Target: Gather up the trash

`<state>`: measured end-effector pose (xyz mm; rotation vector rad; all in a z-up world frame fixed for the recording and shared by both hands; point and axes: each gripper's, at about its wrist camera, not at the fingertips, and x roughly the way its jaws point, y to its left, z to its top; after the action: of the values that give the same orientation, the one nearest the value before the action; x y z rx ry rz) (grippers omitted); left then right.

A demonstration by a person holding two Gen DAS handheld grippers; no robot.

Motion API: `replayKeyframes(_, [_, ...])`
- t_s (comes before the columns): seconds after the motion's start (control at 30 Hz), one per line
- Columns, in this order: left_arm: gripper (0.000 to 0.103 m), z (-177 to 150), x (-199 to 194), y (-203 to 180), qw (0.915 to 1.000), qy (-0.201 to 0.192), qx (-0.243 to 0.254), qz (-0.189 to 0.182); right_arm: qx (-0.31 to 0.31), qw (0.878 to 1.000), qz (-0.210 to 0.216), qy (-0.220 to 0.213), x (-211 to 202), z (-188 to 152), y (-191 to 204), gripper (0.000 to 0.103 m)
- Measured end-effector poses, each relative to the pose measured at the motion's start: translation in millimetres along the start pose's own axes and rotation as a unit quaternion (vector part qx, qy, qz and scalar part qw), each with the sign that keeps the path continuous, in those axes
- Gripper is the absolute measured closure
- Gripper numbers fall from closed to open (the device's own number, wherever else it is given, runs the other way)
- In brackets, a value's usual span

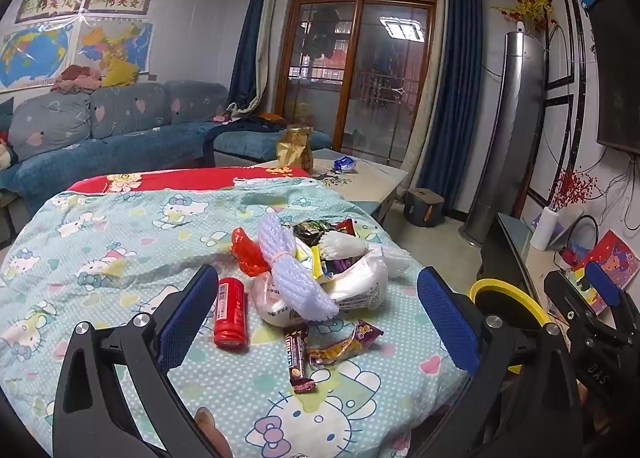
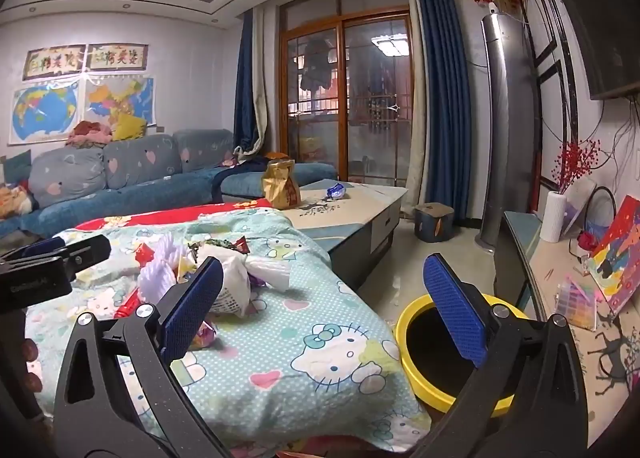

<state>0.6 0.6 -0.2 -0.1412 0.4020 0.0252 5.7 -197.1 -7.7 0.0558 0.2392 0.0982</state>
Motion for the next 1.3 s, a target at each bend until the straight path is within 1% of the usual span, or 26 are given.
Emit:
replayKeyframes(0.27, [0.006, 1.3, -2.2, 0.3, 1.0, -0.004, 0.001, -0.003, -0.007, 1.0, -0.004, -0.001, 0.4, -2.2, -0.3, 0.01])
replayKeyframes(0.37, [0.006, 5.7, -4.9, -5.7, 1.0, -0.006, 0.0, -0.007, -0.01, 1.0, -0.005, -0.001, -0.7, -1.4, 7.4, 0.01])
replayKeyframes(0.47, [0.006, 4.3, -6.9, -13.2, 0.9999, -0.006, 0.001, -0.009, -0.008, 1.0, -0.004, 0.001, -0.6, 0.2, 5.7, 0.01])
replayKeyframes(0.6, [0.006, 2.0, -8.8, -8.1, 0.9999, -0.01, 0.002, -0.012, -0.01, 1.0, -0.007, 0.001, -0.7, -0.8, 5.3, 0.01])
replayKeyframes(1.3, [0.006, 1.9, -10.5, -11.4, 0.9998, -0.012, 0.002, -0.014, -0.008, 1.0, -0.004, -0.002, -0.5, 1.1, 3.0, 0.01])
